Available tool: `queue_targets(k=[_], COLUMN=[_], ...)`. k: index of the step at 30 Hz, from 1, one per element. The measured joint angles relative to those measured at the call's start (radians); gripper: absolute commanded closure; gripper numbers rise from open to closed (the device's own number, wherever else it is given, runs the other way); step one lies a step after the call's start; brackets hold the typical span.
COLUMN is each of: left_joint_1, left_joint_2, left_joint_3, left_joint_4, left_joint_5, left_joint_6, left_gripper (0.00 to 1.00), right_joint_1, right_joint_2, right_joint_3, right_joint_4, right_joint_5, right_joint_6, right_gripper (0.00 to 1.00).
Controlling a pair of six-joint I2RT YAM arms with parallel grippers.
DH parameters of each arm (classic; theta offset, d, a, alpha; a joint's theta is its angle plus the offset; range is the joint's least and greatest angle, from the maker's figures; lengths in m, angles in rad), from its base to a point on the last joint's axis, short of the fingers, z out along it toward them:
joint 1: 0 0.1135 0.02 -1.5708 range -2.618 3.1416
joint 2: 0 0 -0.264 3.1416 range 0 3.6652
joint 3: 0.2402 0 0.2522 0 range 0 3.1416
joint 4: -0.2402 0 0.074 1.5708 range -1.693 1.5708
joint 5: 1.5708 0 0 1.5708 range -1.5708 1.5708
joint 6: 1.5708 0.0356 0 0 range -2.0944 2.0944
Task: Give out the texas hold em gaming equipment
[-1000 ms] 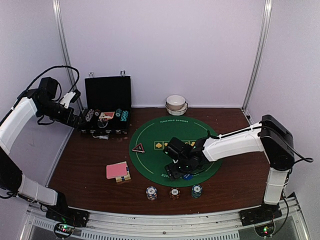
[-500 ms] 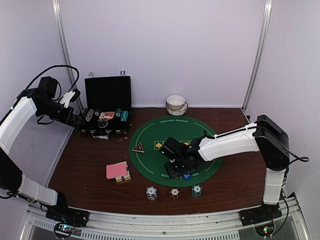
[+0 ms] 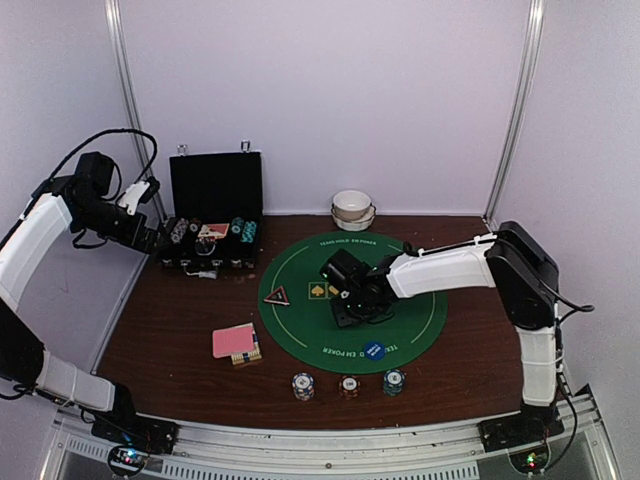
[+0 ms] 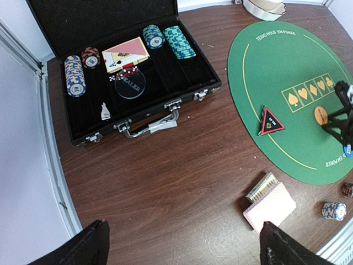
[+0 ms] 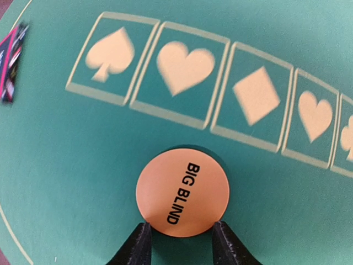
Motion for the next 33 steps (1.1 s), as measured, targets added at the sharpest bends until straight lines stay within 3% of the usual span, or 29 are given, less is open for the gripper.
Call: queue_targets(k=[16, 33], left_joint_1=[0.0, 0.0], left_joint_2=[-0.007, -0.007], left_joint_3=[0.01, 0.01], left_joint_4=[-0.009, -0.01], left_joint_5=[0.0, 0.0], left_joint_6=[0.016, 0.033], left_gripper=[0.02, 0.02], right_joint_1=[-0.229, -0.31], right_joint_2=[0.266, 0.542], right_joint_3=[0.412, 0.909], right_joint_4=[-0.046, -0.187], right_joint_5=[-0.041, -0.171], right_joint_6=[-0.05, -0.113], right_gripper=[0.66, 0.65])
